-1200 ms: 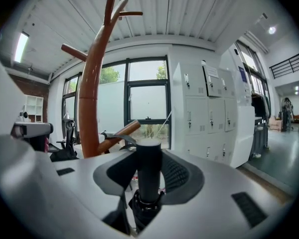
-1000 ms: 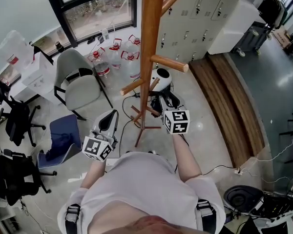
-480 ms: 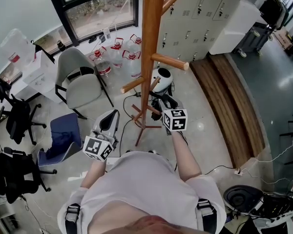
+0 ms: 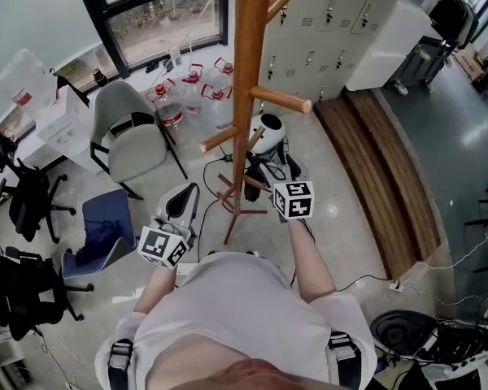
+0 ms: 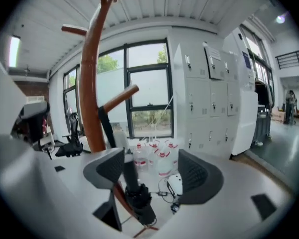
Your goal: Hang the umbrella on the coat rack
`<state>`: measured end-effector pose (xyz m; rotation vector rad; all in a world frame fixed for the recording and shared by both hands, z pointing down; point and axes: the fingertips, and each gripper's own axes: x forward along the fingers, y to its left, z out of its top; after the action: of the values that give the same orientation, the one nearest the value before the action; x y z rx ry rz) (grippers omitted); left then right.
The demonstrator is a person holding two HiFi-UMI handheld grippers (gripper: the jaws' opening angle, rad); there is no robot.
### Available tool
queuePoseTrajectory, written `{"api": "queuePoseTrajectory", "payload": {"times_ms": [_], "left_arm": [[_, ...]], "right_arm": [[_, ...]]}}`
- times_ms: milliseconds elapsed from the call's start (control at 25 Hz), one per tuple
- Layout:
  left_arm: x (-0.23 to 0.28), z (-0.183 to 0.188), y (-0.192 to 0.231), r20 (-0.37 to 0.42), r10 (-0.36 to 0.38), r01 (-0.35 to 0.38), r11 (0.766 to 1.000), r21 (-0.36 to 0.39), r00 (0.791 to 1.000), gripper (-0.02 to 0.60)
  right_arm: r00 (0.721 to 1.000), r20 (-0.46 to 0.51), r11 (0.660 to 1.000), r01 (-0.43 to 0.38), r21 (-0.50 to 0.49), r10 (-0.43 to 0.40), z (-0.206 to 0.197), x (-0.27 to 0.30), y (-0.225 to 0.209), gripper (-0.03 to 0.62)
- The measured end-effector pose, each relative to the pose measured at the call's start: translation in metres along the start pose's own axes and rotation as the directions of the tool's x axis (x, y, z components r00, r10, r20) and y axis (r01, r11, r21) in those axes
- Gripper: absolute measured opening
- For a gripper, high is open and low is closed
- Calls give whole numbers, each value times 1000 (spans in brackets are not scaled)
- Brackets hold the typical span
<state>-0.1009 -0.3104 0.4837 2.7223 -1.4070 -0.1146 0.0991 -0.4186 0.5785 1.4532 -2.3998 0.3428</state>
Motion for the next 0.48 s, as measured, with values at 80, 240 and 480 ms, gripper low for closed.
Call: {"api": "queuePoseTrajectory", "payload": {"times_ms": [80,240,480], "left_arm": [[1,-1,-1,0,2,-2,1000,-1,1000,11],[0,2,-1,9,-3,3,1000,4,1000,11],[-4,7,0,16,12,-12,1000,4,1000,11]], "right_arm": [[998,69,1000,-1,6,0,17,-8,-2,307],[989,147,1000,3,-25,1,48,-23,6,307],[964,263,999,-23,-33,31,86,-54,31,307]]}}
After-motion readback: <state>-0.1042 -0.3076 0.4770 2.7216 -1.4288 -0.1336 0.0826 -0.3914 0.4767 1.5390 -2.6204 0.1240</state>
